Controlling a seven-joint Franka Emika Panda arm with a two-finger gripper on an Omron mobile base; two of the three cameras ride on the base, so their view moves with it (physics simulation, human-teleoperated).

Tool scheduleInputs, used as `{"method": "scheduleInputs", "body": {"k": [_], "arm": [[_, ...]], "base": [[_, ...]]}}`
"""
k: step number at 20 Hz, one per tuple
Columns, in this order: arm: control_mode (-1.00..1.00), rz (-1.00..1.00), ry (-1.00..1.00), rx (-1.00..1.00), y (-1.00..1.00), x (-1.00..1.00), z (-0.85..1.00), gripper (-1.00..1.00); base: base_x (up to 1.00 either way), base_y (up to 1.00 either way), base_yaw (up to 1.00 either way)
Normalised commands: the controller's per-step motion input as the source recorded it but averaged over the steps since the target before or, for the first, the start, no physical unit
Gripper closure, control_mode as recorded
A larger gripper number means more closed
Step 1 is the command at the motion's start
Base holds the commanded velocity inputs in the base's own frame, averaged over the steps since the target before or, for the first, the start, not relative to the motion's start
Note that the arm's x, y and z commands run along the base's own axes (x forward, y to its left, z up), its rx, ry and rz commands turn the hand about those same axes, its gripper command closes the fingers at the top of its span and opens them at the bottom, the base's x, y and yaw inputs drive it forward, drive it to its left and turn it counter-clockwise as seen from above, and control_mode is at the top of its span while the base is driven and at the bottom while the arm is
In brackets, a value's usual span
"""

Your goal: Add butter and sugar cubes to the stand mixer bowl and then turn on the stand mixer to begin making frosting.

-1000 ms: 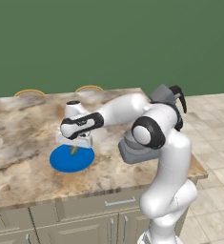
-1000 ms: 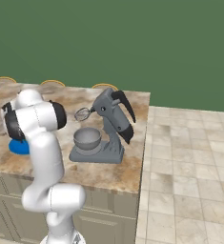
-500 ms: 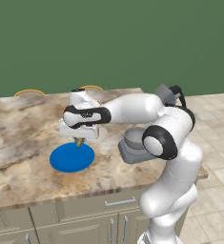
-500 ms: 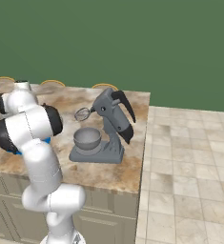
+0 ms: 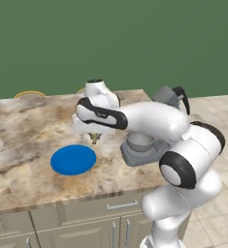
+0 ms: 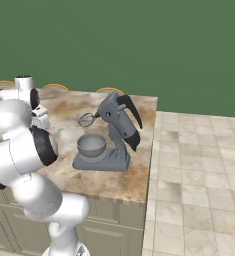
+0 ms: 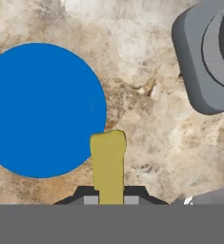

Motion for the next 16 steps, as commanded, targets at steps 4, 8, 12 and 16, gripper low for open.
{"method": "scheduleInputs", "body": {"k": [4, 8, 12, 16], "arm": [[-1.0, 0.03, -0.07, 0.0, -0.94, -0.22, 0.15, 1.0], [-1.0, 0.02, -0.05, 0.0, -0.92, -0.12, 0.04, 1.0], [-1.0, 0.0, -0.01, 0.0, -0.87, 0.0, 0.0, 1.0], [-1.0, 0.0, -0.01, 0.0, -0.79, 0.0, 0.01, 1.0]], "base": [[0.0, 0.0, 0.0], [0.0, 0.0, 0.0], [0.0, 0.0, 0.0], [0.0, 0.0, 0.0]]}}
